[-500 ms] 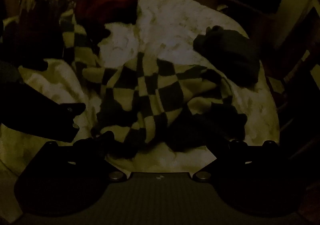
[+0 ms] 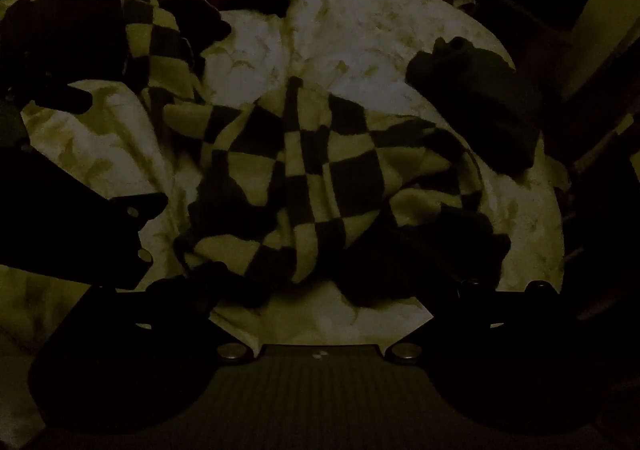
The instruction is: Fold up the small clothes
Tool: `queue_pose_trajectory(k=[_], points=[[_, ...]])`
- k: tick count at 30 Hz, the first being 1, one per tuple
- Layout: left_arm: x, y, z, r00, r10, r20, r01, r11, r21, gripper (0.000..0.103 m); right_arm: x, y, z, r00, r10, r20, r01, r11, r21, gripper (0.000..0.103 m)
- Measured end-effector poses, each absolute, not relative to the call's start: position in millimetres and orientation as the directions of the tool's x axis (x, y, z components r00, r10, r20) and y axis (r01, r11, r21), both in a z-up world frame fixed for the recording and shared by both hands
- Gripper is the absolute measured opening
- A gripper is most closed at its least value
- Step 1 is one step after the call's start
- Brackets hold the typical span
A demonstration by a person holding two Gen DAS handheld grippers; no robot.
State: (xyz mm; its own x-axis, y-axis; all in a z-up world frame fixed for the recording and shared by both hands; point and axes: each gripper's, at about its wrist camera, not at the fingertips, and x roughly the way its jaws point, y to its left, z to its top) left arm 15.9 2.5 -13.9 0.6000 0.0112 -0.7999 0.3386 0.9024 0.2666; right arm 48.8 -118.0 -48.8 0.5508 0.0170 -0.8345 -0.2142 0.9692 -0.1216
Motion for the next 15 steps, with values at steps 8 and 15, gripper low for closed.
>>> queue_pose_trajectory(k=[8,15], points=[[22,-4,-19,0.566,-0.02,-0.824,0.405,0.878,0.257,0.103,55,-121,-53,0.533,-0.031,-0.846,-0.208,0.964,-0.166,0.103],[21,-5,-26,0.559,-0.023,-0.829,0.423,0.868,0.261,0.103,54,-126,-55,0.512,-0.05,-0.857,-0.225,0.955,-0.19,0.103]])
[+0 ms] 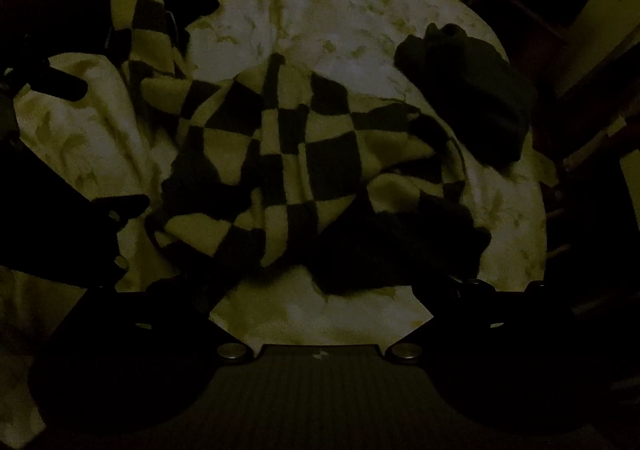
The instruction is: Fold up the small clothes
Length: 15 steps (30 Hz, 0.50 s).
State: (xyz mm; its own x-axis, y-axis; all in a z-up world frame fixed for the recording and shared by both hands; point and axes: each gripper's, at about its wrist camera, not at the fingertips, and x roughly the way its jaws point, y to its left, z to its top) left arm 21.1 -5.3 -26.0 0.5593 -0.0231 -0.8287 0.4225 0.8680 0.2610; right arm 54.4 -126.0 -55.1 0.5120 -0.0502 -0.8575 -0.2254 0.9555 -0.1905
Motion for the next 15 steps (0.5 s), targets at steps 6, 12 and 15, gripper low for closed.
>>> queue_pose_trajectory(k=[6,12,15], points=[[22.2,1.9,-26.3,0.551,-0.029,-0.834,0.415,0.877,0.243,0.103,55.5,-126.1,-55.7,0.511,-0.053,-0.858,-0.225,0.955,-0.193,0.103],[21.6,3.1,-27.8,0.547,-0.036,-0.836,0.421,0.875,0.237,0.103,54.9,-126.0,-56.8,0.512,-0.053,-0.858,-0.228,0.954,-0.195,0.103],[20.5,1.9,-27.9,0.545,-0.041,-0.837,0.43,0.871,0.237,0.103,54.5,-126.1,-57.5,0.513,-0.055,-0.856,-0.228,0.953,-0.198,0.103]])
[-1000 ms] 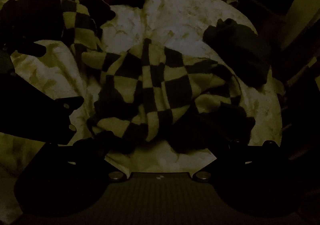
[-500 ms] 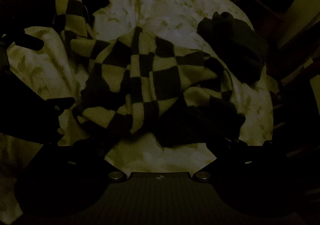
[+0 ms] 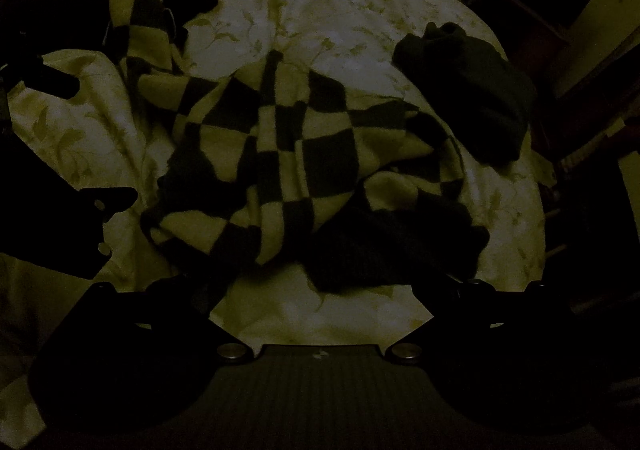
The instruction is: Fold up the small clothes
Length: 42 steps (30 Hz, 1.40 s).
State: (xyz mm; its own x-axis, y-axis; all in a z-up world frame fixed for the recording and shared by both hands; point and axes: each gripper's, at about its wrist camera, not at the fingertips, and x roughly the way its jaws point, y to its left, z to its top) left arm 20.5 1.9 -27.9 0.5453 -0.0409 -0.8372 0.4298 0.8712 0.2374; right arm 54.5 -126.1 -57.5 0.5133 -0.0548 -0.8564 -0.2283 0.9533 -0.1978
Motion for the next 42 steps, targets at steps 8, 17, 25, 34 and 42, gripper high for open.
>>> queue_pose_trajectory(k=[8,17,25,34,42], points=[[17.9,-2.9,-31.5,0.537,-0.057,-0.841,0.441,0.869,0.223,0.103,53.0,-126.8,-56.7,0.519,-0.055,-0.853,-0.234,0.951,-0.204,0.103],[16.4,-1.7,-30.3,0.538,-0.075,-0.84,0.444,0.872,0.206,0.103,51.7,-126.9,-55.2,0.515,-0.055,-0.855,-0.239,0.949,-0.205,0.103],[13.6,-3.7,-32.8,0.527,-0.091,-0.845,0.448,0.875,0.185,0.103,50.5,-125.2,-54.1,0.527,-0.074,-0.846,-0.23,0.947,-0.225,0.103],[13.6,-4.2,-31.5,0.526,-0.099,-0.844,0.449,0.876,0.177,0.103,48.8,-126.0,-54.0,0.528,-0.071,-0.847,-0.229,0.948,-0.222,0.103],[11.4,-3.9,-31.1,0.522,-0.104,-0.847,0.452,0.875,0.171,0.103,47.9,-127.1,-54.2,0.53,-0.07,-0.845,-0.231,0.947,-0.224,0.103]])
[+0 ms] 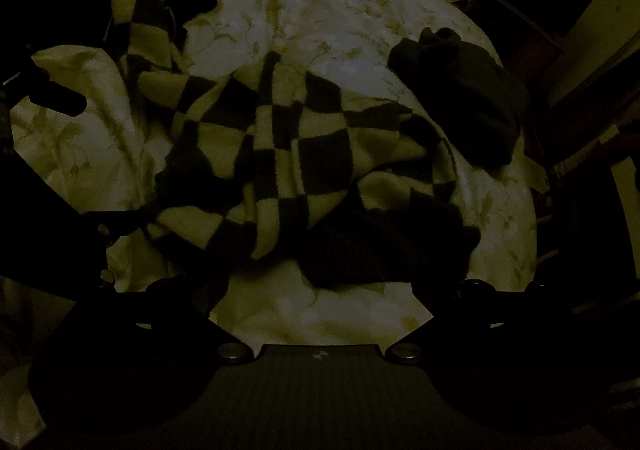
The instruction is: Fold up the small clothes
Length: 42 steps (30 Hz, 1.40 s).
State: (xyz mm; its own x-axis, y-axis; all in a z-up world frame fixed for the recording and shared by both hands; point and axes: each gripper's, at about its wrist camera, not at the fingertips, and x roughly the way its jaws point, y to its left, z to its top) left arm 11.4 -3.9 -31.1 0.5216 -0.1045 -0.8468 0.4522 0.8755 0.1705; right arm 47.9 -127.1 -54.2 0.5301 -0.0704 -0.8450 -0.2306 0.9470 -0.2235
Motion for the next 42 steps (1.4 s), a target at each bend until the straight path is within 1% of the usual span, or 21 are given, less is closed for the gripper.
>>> queue_pose_trajectory(k=[25,42], points=[[12.7,-1.8,-34.1,0.517,-0.108,-0.849,0.45,0.878,0.163,0.103,46.4,-128.0,-52.6,0.535,-0.072,-0.842,-0.228,0.947,-0.226,0.103],[17.9,3.4,-36.6,0.528,-0.1,-0.843,0.438,0.883,0.169,0.103,45.8,-133.1,-50.0,0.573,-0.053,-0.818,-0.212,0.954,-0.211,0.103]])
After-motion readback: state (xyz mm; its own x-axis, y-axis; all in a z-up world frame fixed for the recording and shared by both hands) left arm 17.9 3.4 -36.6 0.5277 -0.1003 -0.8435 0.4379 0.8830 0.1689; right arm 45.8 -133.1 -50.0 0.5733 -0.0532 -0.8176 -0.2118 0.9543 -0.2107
